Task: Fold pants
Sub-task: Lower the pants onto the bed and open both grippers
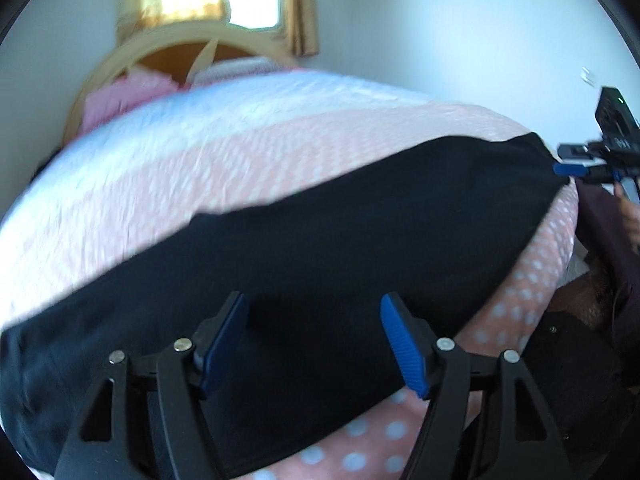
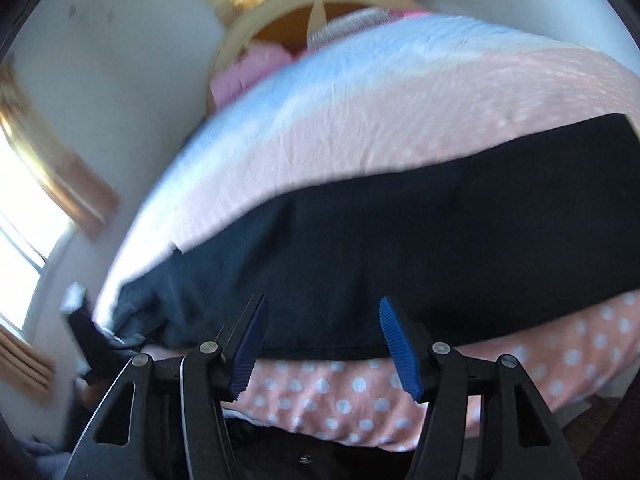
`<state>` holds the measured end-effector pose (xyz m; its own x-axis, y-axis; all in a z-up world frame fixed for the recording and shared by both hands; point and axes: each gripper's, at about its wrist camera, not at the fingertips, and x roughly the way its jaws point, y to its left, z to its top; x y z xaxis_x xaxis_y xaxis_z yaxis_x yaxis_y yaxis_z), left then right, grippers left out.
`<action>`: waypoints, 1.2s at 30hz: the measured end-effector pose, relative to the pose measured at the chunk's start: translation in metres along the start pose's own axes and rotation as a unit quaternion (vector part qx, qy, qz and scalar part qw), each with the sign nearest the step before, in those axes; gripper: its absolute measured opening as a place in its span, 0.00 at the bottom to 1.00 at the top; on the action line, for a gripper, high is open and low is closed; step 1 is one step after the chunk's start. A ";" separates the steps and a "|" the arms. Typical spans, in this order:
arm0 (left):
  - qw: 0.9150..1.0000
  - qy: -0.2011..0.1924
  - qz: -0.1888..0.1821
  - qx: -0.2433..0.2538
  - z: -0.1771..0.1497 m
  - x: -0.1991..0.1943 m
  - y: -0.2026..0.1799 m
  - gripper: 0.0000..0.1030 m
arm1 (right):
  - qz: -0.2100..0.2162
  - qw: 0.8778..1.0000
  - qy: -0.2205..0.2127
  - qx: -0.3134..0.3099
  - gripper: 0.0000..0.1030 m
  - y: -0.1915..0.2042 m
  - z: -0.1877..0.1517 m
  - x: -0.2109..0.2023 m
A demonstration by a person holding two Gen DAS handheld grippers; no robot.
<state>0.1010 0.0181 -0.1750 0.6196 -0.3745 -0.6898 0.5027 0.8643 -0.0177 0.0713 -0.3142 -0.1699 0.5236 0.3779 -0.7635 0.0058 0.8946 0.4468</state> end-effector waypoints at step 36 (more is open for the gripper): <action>0.966 -0.004 0.210 -0.151 -0.036 -0.025 0.162 0.81 | 0.027 0.997 -0.043 -0.051 0.49 0.020 0.068 0.034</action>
<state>0.1446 0.1795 -0.1866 0.7356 0.0296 -0.6768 0.0073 0.9986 0.0517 0.1471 -0.3000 -0.1556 0.5912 0.4093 -0.6950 -0.1090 0.8943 0.4339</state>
